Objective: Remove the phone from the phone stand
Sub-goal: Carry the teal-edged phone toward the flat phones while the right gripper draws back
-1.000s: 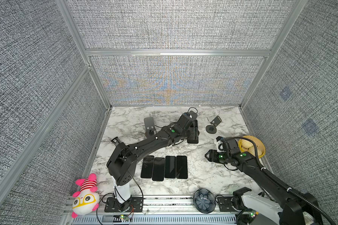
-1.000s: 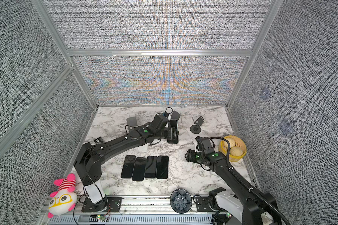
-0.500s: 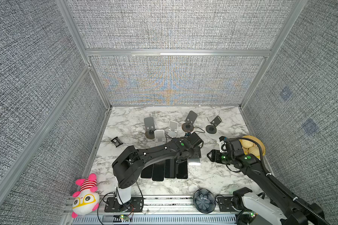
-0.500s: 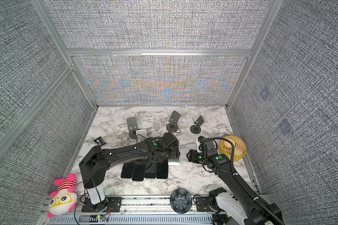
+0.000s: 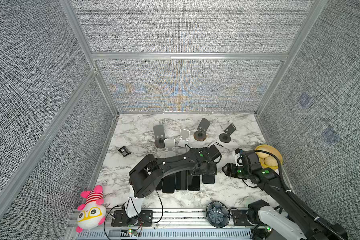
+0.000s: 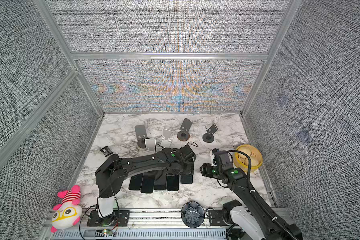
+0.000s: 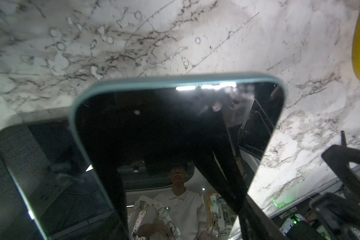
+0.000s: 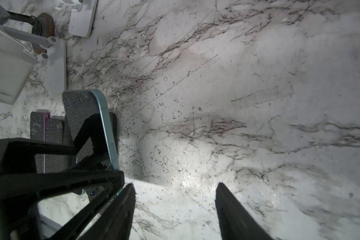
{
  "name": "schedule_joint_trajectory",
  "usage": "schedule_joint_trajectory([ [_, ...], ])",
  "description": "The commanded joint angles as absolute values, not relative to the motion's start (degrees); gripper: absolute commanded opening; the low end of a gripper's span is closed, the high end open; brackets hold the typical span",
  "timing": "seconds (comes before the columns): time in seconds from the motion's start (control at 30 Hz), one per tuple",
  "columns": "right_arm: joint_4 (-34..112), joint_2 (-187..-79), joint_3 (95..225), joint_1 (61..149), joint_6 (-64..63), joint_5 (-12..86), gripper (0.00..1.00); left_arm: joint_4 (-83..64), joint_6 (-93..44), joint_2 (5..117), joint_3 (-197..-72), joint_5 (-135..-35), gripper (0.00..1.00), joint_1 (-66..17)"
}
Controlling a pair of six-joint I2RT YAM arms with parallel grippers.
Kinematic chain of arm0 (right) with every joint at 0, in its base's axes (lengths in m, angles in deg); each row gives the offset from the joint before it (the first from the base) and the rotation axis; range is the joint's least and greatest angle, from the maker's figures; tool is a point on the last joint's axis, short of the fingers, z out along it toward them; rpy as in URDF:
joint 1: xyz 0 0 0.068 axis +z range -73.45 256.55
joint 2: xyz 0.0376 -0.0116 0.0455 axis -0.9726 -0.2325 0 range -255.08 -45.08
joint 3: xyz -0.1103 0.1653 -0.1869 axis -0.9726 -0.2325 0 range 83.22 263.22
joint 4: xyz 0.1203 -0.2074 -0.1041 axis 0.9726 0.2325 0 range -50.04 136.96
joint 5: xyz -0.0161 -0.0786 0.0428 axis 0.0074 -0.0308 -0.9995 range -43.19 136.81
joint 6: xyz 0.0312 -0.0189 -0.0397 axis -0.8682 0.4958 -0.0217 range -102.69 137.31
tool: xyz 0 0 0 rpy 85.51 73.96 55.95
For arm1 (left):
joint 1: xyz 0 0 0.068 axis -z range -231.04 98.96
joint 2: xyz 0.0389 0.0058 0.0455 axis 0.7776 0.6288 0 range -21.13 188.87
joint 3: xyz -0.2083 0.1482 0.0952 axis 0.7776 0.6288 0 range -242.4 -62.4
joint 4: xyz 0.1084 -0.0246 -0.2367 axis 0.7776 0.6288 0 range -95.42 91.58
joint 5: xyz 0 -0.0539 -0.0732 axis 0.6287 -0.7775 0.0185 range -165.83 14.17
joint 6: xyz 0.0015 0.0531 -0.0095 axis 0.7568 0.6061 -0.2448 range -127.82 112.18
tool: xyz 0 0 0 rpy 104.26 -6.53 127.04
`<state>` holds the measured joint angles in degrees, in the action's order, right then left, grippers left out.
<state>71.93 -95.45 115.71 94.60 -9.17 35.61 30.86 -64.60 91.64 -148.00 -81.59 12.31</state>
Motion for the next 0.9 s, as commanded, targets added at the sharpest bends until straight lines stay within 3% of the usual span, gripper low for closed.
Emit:
schedule_joint_trajectory([
  [0.0, 72.7, -95.5, 115.7, 94.6, -9.0, 35.7, 0.63, 32.3, -64.1, 92.2, -148.4, -83.4, 0.39, 12.7],
  [0.53, 72.6, -95.9, 115.5, 94.5, -8.9, 35.6, 0.63, 31.3, -67.9, 95.0, -146.6, -83.9, 0.42, 13.6],
  [0.87, 72.4, -95.9, 115.0, 94.5, -8.9, 35.6, 0.63, 30.9, -68.3, 96.8, -146.9, -84.2, 0.55, 13.6],
])
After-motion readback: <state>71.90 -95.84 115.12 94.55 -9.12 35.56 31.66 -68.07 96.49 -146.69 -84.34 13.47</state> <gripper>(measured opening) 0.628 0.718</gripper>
